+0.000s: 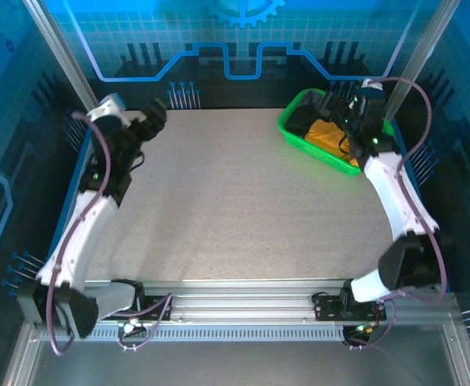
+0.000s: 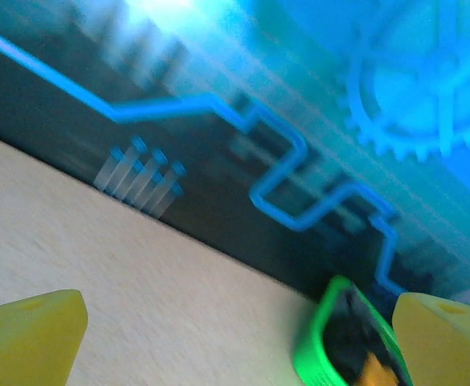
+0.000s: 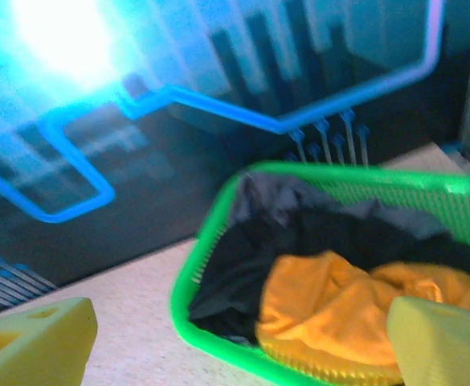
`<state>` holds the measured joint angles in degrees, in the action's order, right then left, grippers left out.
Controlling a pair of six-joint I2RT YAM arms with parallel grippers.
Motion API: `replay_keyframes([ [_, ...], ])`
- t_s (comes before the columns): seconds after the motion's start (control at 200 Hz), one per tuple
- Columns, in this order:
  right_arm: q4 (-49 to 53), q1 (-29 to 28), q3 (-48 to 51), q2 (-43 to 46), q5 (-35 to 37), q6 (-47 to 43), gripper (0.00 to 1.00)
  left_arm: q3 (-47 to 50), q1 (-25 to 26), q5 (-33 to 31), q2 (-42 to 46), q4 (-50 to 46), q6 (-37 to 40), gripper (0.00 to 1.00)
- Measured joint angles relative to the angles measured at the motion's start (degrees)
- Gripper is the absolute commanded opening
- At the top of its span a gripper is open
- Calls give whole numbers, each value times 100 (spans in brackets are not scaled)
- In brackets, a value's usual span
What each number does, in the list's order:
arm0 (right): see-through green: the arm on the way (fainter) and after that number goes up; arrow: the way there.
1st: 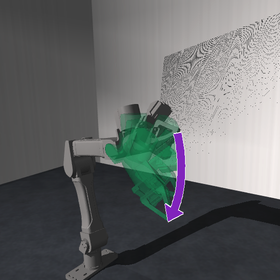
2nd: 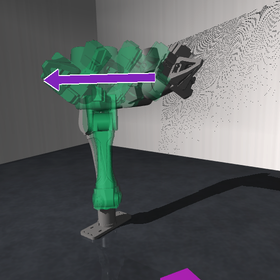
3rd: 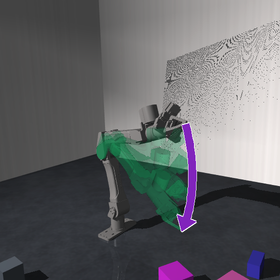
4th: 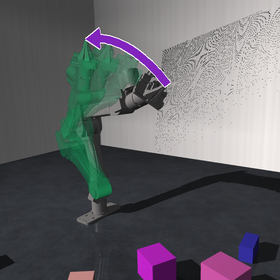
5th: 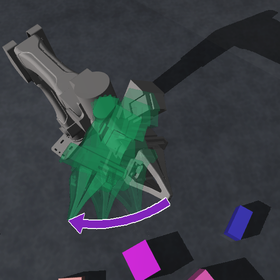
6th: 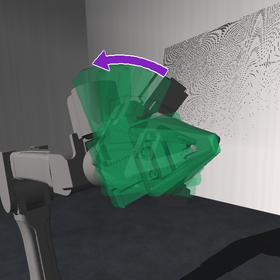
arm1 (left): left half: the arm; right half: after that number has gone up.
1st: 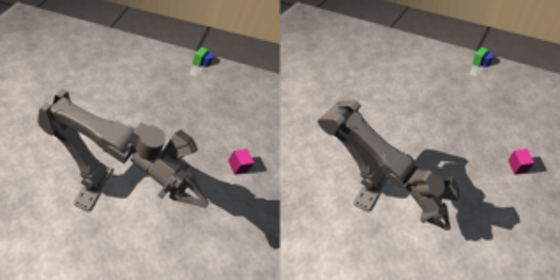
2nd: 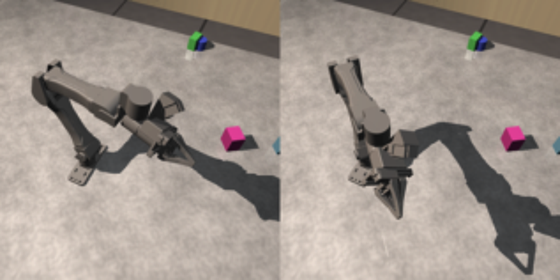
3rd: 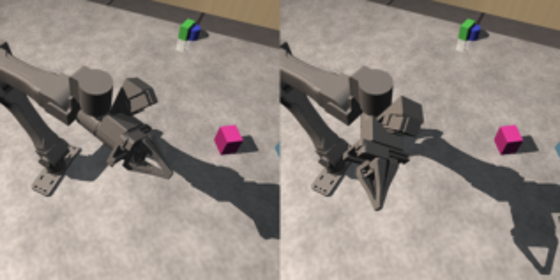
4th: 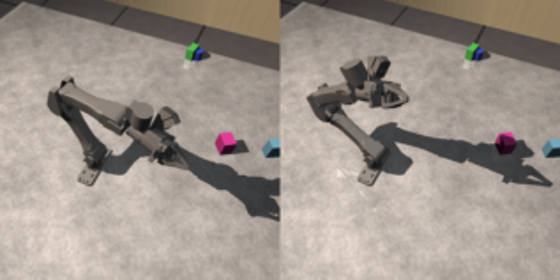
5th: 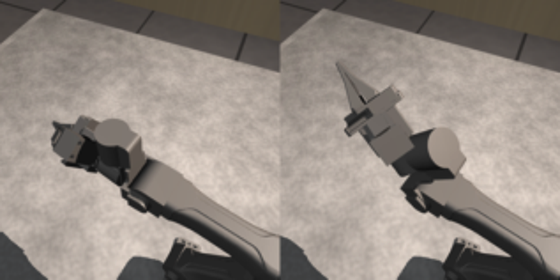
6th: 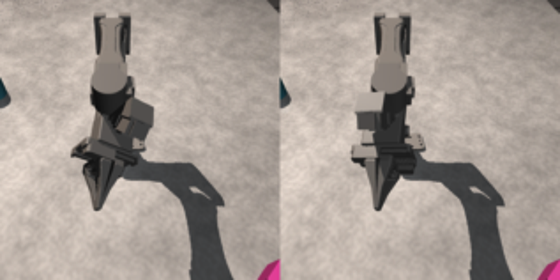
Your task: Fold and stack the t-shirts
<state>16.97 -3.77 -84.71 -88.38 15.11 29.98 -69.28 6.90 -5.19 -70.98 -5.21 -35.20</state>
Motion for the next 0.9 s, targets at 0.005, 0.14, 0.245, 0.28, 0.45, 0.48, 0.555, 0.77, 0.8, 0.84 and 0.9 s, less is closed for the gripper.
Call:
replay_keyframes([
  [0.005, 92, 13, -72, -79, 22, 33, 91, -37, 24, 20, -35, -42, -13, 99],
  [0.14, 1292, 232, -1049, -1473, 295, 424, 86, -627, 973, 616, -820, -870, -131, 93],
  [0.245, 1965, 385, -1567, -2358, 295, 597, 80, -636, 1569, 918, -944, -1266, -234, 86],
  [0.28, 2162, 417, -1759, -2629, 264, 638, 77, -634, 1716, 979, -944, -1320, -260, 84],
  [0.45, 2656, 461, -2385, -3580, 9, 881, 31, -632, 2107, 1113, -931, -1423, -457, 78],
  [0.48, 2677, 461, -2385, -3624, -39, 911, 16, -616, 2129, 1113, -914, -1423, -496, 77],
  [0.555, 2605, 461, -2345, -3615, -68, 966, 0, -549, 2146, 1108, -826, -1449, -540, 76],
  [0.77, 1950, 284, -1513, -2562, 201, 984, 0, -339, 2146, 1038, -470, -1556, -544, 73],
  [0.8, 1895, 201, -1443, -2330, 306, 970, 0, -328, 2146, 1016, -450, -1558, -546, 72],
  [0.84, 1838, 79, -1379, -2004, 431, 960, 0, -319, 2146, 988, -444, -1563, -544, 71],
  [0.9, 1718, -164, -1340, -1445, 616, 905, 0, -317, 2146, 918, -444, -1611, -546, 70],
])
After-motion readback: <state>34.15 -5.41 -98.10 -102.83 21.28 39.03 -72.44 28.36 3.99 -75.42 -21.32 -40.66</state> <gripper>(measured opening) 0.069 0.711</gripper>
